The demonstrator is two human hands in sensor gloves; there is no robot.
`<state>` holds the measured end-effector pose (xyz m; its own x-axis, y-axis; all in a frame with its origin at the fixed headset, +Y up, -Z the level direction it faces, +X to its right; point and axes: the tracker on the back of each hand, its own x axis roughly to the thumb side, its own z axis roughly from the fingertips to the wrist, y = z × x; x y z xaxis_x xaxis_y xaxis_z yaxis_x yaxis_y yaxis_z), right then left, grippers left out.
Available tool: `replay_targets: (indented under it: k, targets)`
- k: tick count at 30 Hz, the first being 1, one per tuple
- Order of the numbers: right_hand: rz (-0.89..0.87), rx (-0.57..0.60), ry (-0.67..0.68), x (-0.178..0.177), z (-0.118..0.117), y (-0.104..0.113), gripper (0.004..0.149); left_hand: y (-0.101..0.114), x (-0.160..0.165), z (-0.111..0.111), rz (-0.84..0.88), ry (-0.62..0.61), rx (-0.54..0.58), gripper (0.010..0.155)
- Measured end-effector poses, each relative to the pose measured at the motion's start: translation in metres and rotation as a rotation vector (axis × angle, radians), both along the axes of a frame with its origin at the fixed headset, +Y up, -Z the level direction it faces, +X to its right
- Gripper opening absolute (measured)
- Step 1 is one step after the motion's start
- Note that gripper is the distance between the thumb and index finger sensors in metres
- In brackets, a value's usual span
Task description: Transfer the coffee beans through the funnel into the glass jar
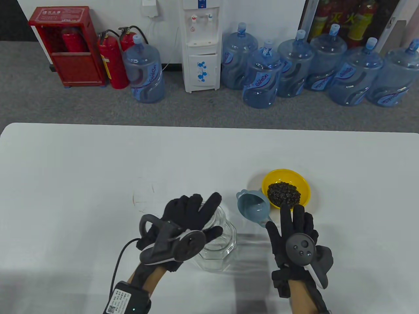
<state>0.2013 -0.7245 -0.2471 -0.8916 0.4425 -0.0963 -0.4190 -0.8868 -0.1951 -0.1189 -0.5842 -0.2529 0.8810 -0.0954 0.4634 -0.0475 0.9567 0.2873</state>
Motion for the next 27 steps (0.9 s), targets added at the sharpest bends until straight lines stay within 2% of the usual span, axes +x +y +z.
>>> replay_targets:
  k: [3, 6, 10, 15, 20, 27]
  targets:
    - [-0.014, 0.003, -0.015, 0.002, 0.000, 0.000, 0.074, -0.001, -0.038, -0.011, -0.057, 0.135, 0.030, 0.071]
    - [-0.022, 0.001, -0.012, 0.002, -0.001, 0.000, 0.074, -0.013, -0.077, -0.024, -0.046, 0.240, -0.016, 0.069]
    - [-0.023, -0.008, -0.001, -0.001, -0.002, 0.000, 0.074, -0.041, -0.126, -0.040, -0.024, 0.361, -0.179, 0.066]
    - [-0.015, -0.009, 0.009, -0.004, -0.002, 0.000, 0.074, -0.081, -0.163, -0.056, -0.102, 0.481, -0.344, 0.067]
    - [-0.006, -0.017, 0.007, -0.004, -0.002, 0.000, 0.074, -0.114, -0.185, -0.067, -0.100, 0.564, -0.434, 0.068]
    - [-0.002, -0.027, 0.007, -0.004, -0.002, 0.000, 0.074, -0.143, -0.194, -0.077, -0.150, 0.623, -0.532, 0.068]
